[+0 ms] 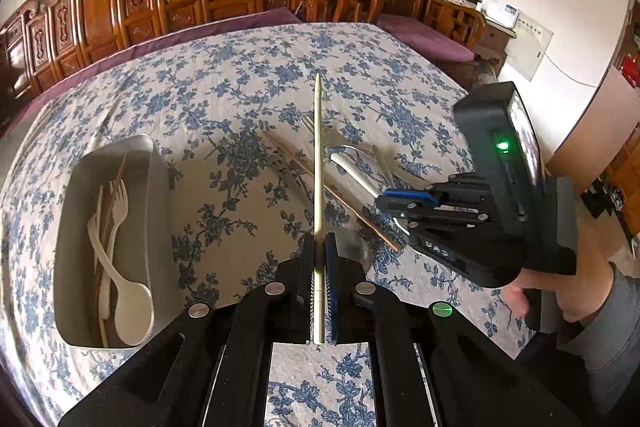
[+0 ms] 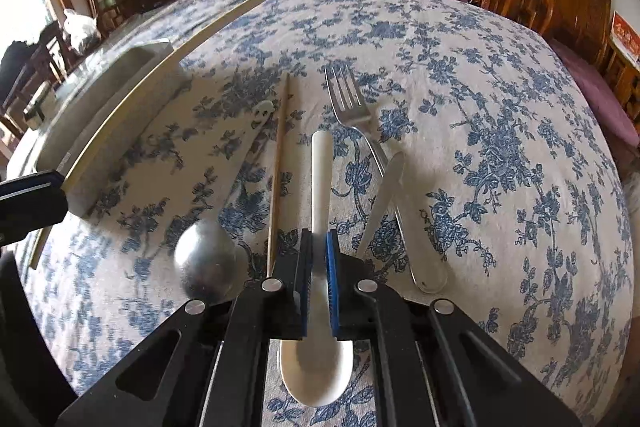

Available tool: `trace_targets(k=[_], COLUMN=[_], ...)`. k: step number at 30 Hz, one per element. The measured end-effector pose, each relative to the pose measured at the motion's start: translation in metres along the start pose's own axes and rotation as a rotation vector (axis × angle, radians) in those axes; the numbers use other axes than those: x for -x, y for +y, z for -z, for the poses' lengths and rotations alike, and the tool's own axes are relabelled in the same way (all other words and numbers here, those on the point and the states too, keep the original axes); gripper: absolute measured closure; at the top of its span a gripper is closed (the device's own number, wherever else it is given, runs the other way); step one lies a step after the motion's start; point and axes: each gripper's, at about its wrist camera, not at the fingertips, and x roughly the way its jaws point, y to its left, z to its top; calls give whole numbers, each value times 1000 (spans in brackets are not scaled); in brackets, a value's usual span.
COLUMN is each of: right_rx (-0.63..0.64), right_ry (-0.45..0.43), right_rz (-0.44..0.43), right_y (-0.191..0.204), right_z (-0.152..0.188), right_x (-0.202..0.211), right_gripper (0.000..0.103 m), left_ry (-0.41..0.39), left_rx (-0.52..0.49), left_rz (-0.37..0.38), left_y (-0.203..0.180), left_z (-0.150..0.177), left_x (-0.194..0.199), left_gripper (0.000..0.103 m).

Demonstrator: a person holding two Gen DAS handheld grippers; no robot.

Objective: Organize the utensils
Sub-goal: 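Carry the chopstick into the grey tray with the left tool while the right tool lifts the white spoon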

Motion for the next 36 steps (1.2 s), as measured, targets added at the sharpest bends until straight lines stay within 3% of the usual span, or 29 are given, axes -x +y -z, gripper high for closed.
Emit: trace_targets(k=[19, 36], right_rx=[-40, 24], right_ry=[-125, -145], right_rz=[-60, -99], right_y=[15, 50], right_z=[-2, -3], right_x=[36, 45], right_gripper=[95, 95], left_ry=[-50, -8], left_rx=[32, 83], left_rz=[-24, -144], left_y=[24, 95], left_z=[-10, 18], left_x=[33, 41], left_gripper=[99, 99])
